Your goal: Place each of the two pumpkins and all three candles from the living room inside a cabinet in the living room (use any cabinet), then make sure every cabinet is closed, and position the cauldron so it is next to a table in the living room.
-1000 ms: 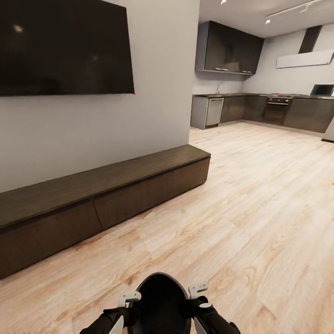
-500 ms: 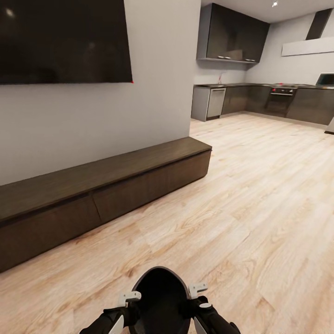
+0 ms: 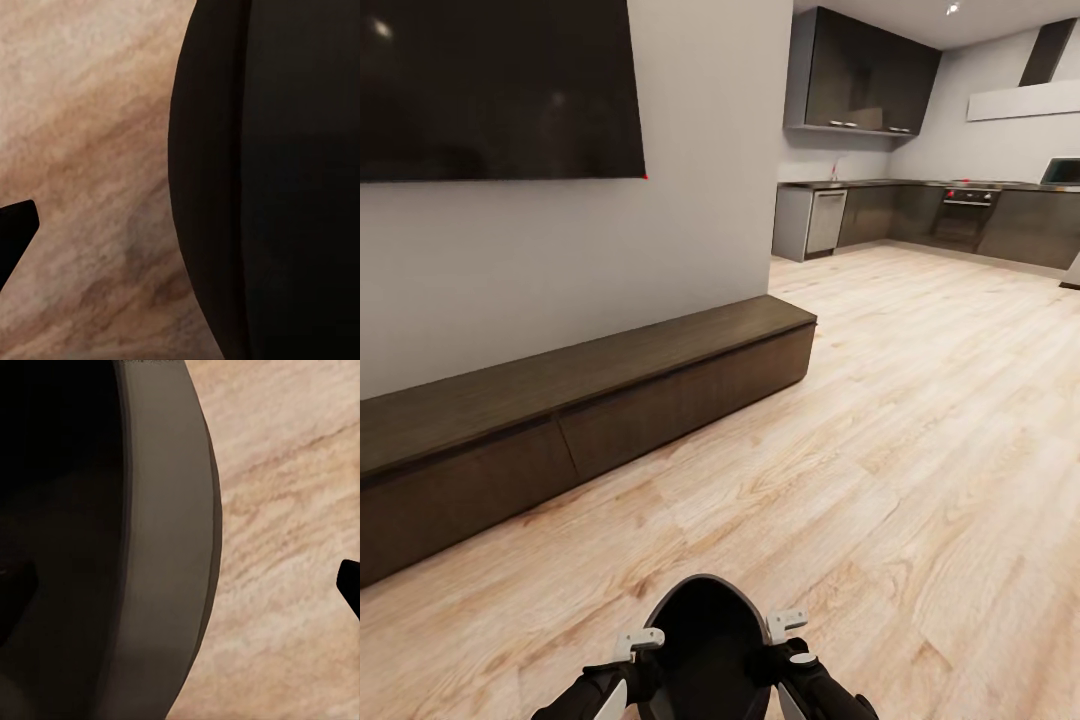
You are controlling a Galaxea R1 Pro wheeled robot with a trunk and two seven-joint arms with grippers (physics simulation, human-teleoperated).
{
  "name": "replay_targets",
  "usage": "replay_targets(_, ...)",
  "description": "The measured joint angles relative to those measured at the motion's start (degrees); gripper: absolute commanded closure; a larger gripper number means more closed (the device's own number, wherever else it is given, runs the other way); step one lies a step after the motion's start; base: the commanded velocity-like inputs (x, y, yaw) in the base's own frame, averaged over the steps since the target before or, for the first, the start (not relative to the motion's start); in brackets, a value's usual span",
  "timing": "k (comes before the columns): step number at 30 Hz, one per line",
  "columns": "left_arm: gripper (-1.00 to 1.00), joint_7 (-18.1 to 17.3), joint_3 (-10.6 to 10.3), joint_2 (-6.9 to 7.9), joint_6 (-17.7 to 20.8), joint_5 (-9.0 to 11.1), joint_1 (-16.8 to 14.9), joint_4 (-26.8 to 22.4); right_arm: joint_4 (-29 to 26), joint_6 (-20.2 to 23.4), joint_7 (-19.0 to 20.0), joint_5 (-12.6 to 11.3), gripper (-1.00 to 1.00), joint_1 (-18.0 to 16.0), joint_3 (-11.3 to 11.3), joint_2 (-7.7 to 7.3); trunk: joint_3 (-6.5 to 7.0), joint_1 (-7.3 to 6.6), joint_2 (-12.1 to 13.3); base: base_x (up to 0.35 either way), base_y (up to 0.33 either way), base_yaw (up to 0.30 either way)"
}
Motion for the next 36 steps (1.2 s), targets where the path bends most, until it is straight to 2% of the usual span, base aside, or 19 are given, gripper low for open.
replay_targets(20, -1.0, -0.28, 0.08, 0.02, 0.03, -0.28, 0.02, -0.04, -0.03, 0.0, 0.0, 0.0, -1.0, 0.0, 0.0, 0.0, 0.0, 0.01, 0.01, 0.0, 0.0, 0.0)
replay_targets(21, 1.0, -0.31, 0.09, 0.02, 0.03, -0.33, 0.02, -0.05, -0.03, 0.0, 0.0, 0.0, -1.0, 0.0, 0.0, 0.0, 0.0, 0.01, 0.01, 0.0, 0.0, 0.0)
replay_targets(25, 1.0, -0.46, 0.15, 0.04, 0.06, -0.72, 0.08, -0.04, -0.03, 0.0, 0.0, 0.0, -1.0, 0.0, 0.0, 0.0, -0.01, 0.03, 0.02, 0.0, 0.0, 0.0)
replay_targets(26, 1.0, -0.38, 0.28, 0.05, 0.05, -1.09, 0.06, -0.07, -0.03, 0.0, 0.0, 0.0, 1.0, 0.0, 0.0, 0.0, -0.01, 0.03, 0.02, 0.0, 0.0, 0.0)
replay_targets(30, 1.0, -0.34, 0.39, 0.07, 0.08, -1.2, 0.01, -0.47, -0.03, -0.02, 0.1, -0.18, 1.0, 0.0, 0.03, 0.0, 0.0, 0.01, 0.01, 0.0, 0.0, 0.0)
replay_targets(32, 1.0, -0.03, 0.43, 0.14, 0.11, -1.74, 0.02, -0.47, 0.04, 0.02, -0.32, 0.99, 1.0, -0.04, -0.49, -0.01, 0.0, 0.01, 0.0, 0.0, 0.0, 0.0)
replay_targets(34, 1.0, 0.0, 0.46, 0.12, 0.11, -1.8, 0.02, -0.47, 0.04, -0.02, -2.08, 0.96, 1.0, -0.03, -0.44, -0.01, 0.0, 0.01, 0.0, 0.0, 0.0, 0.0)
replay_targets(36, 1.0, -0.02, 0.47, 0.13, 0.12, -1.79, 0.02, -0.48, 0.03, -0.01, -2.1, 0.94, 1.0, -0.03, -0.41, -0.05, 0.0, 0.01, 0.0, 0.0, 0.0, 0.0)
